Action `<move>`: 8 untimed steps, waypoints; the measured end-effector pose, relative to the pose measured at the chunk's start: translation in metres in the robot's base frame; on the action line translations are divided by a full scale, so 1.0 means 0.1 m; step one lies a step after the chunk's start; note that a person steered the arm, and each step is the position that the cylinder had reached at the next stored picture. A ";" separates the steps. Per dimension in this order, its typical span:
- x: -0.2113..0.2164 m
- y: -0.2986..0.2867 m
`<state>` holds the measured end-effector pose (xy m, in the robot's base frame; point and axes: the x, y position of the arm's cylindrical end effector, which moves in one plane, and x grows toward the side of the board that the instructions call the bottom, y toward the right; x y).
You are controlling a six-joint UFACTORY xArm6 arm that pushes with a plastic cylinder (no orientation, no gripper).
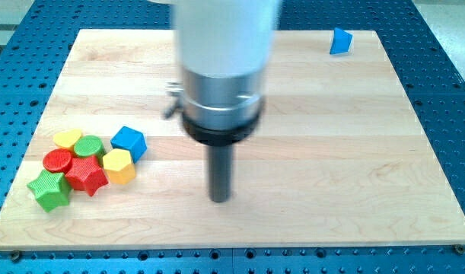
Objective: Push the cube to the center of the board
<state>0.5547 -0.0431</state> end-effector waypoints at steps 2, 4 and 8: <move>-0.21 -0.94; -0.84 -1.08; -1.35 -1.62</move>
<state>0.4195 -0.2052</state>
